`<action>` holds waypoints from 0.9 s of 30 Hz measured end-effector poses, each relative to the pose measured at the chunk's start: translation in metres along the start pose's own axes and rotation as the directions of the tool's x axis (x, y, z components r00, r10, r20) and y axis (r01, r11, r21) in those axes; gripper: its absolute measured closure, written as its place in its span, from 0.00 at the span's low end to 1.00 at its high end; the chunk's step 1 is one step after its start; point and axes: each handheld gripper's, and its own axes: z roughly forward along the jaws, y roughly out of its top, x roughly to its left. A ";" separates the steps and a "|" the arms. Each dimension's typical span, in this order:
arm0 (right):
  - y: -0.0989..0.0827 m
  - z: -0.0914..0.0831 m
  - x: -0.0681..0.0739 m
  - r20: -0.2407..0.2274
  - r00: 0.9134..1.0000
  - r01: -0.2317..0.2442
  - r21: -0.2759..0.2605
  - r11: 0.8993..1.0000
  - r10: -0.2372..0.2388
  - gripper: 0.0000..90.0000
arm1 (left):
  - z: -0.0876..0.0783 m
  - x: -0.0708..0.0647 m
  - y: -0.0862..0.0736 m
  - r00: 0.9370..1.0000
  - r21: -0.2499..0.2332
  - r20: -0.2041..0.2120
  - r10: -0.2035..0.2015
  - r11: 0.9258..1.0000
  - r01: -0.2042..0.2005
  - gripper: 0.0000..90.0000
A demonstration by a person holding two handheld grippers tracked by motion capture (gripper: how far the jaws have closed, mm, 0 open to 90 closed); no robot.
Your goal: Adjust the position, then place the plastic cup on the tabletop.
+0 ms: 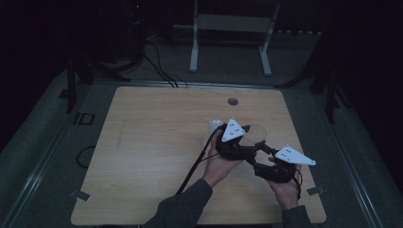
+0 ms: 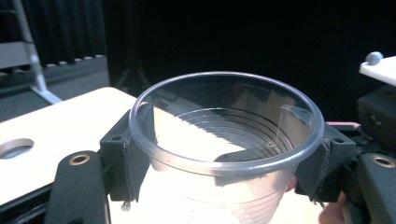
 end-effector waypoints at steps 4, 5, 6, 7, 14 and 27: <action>-0.002 -0.001 -0.001 0.003 1.000 -0.003 0.007 1.000 0.003 0.32 | 0.000 -0.001 0.000 1.000 -0.001 -0.018 0.009 1.000 -0.009 0.32; -0.004 -0.001 -0.001 0.005 1.000 -0.004 0.012 1.000 0.004 0.32 | 0.000 0.000 0.000 0.999 -0.001 -0.030 0.013 1.000 -0.014 0.32; -0.005 -0.002 -0.002 0.006 1.000 -0.006 0.016 1.000 0.006 0.32 | 0.001 0.000 -0.001 0.999 0.000 -0.035 0.018 1.000 -0.018 0.32; -0.006 -0.002 -0.002 0.008 1.000 -0.009 0.017 1.000 0.009 0.32 | 0.001 0.000 -0.001 0.999 0.002 -0.041 0.020 1.000 -0.020 0.32; -0.011 -0.008 -0.007 0.026 0.999 -0.023 0.021 1.000 0.022 0.32 | 0.002 0.003 -0.005 0.998 -0.002 -0.062 0.013 1.000 -0.013 0.32; -0.014 -0.023 -0.020 0.063 0.997 -0.041 0.004 0.999 0.040 0.32 | 0.007 0.003 -0.009 0.995 -0.004 -0.092 0.025 1.000 -0.025 0.32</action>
